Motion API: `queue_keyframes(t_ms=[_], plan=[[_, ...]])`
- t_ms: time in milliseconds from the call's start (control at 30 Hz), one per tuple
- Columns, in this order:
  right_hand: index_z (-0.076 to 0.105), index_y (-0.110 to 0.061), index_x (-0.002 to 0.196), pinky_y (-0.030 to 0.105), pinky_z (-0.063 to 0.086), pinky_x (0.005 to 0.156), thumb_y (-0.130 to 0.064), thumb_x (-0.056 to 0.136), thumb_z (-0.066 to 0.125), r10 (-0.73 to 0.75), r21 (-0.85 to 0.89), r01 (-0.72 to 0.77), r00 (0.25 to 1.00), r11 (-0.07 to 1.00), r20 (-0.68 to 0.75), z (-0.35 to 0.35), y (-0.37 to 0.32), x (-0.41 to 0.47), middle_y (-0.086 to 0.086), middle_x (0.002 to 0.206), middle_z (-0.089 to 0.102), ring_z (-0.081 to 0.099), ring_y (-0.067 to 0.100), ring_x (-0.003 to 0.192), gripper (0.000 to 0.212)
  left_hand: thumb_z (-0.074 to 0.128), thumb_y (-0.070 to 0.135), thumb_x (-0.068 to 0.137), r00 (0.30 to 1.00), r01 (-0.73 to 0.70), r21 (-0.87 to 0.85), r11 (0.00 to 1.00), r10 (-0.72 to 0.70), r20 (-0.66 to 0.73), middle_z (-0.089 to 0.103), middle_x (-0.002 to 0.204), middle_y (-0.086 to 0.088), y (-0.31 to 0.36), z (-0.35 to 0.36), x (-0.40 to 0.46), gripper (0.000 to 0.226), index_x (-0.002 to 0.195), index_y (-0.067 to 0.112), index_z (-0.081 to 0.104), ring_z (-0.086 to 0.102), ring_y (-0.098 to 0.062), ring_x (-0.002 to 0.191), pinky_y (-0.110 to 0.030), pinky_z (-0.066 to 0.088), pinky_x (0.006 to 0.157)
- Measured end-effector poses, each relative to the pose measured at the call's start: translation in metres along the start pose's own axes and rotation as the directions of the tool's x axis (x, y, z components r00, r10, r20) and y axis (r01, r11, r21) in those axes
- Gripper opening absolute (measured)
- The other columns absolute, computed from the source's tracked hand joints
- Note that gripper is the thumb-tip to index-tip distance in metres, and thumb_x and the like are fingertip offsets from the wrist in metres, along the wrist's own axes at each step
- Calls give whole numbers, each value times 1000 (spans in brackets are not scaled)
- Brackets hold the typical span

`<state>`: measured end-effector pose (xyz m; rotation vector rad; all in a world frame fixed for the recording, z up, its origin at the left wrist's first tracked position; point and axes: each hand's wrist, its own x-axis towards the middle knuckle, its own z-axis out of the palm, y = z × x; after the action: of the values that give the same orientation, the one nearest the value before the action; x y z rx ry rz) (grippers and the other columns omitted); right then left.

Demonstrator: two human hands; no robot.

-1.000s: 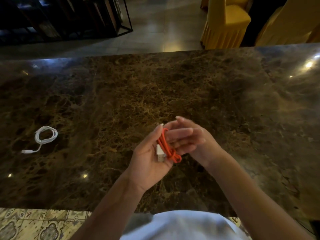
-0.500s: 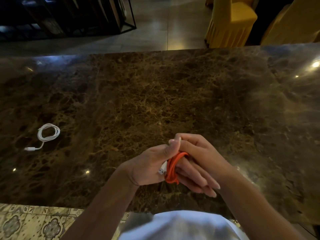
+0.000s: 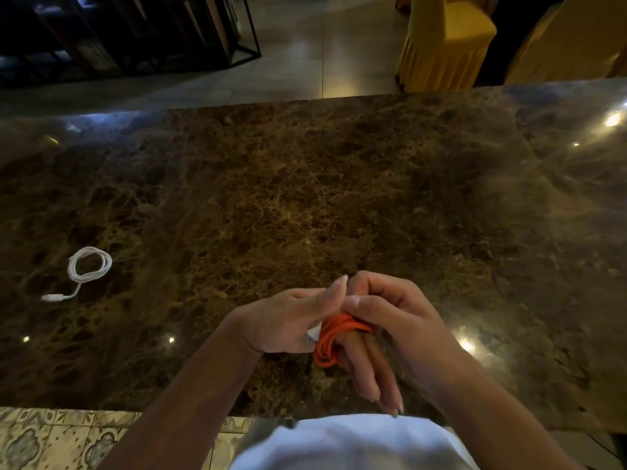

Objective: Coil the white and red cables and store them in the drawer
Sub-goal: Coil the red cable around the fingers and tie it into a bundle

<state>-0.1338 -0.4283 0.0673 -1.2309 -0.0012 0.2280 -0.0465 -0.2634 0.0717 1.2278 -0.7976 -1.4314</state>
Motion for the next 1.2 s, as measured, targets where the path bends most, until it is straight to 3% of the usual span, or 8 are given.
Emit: queue_keyframes(t_ms=[100, 200, 333, 567, 767, 933, 1100, 1200], plan=[[59, -2, 83, 31, 44, 53, -28, 96, 65, -34, -154, 26, 998, 988, -52, -5, -13, 6, 8, 67, 60, 55, 23, 58, 30, 23, 94, 82, 999, -33, -13, 999, 33, 0, 63, 115, -45, 2, -3, 2, 117, 103, -9, 75, 56, -49, 117, -59, 39, 108], [52, -1, 99, 33, 36, 37, -35, 93, 69, -5, -206, 7, 1000, 979, 11, -12, -28, 14, 5, 54, 56, 47, 21, 39, 39, 16, 82, 89, 988, -53, -165, 985, 29, -150, 78, 96, -3, 7, -5, 10, 96, 100, 13, 82, 69, -18, 102, -35, 50, 101], [57, -26, 122, 31, 56, 58, -48, 80, 82, 43, -584, 0, 997, 812, 61, -11, -37, 21, -3, 90, 69, 67, 11, 72, 54, 6, 75, 85, 954, -99, -195, 976, 37, -298, 67, 68, 14, 9, -5, 15, 87, 76, 25, 76, 63, 2, 67, -12, 49, 67], [53, -41, 129, 32, 60, 78, -73, 68, 67, 25, -907, 95, 993, 410, 115, -17, -31, 36, -18, 104, 66, 66, 4, 91, 70, 43, 91, 75, 921, -48, -94, 994, 7, -389, 73, 116, 2, -12, 2, 12, 123, 149, -7, 37, 71, -4, 105, -16, 55, 84], [48, -48, 116, 30, 55, 71, -62, 67, 67, 106, -911, 117, 979, 395, 172, -25, -29, 36, -18, 92, 62, 62, 2, 82, 54, 46, 102, 64, 888, 81, -33, 996, -87, -451, 41, 161, -24, -8, 7, 16, 140, 160, 1, 29, 40, -34, 151, -48, 35, 124], [47, -49, 123, 30, 55, 68, -62, 70, 67, 146, -920, 96, 976, 379, 162, -32, -27, 27, -18, 90, 62, 61, 2, 79, 59, 31, 117, 34, 891, 226, 181, 957, -127, -437, 49, 145, -41, 2, 13, 12, 172, 145, -13, 45, 44, -57, 139, -68, 31, 118], [49, -46, 124, 29, 54, 72, -74, 65, 56, 157, -944, 37, 983, 328, 93, -36, -26, 25, -18, 104, 59, 60, 4, 87, 66, 48, 113, 19, 856, 154, -12, 988, -140, -498, 51, 134, -49, 14, 27, 19, 178, 135, -22, 49, 45, -64, 131, -70, 32, 114], [59, -33, 111, 41, 57, 73, -70, 72, 63, 256, -831, -3, 952, 556, 168, -45, -31, 26, -6, 99, 65, 63, 14, 83, 53, 49, 113, 25, 875, 149, 25, 989, -120, -468, 51, 147, -36, 6, 26, 19, 172, 146, -8, 49, 44, -52, 142, -64, 30, 121]])
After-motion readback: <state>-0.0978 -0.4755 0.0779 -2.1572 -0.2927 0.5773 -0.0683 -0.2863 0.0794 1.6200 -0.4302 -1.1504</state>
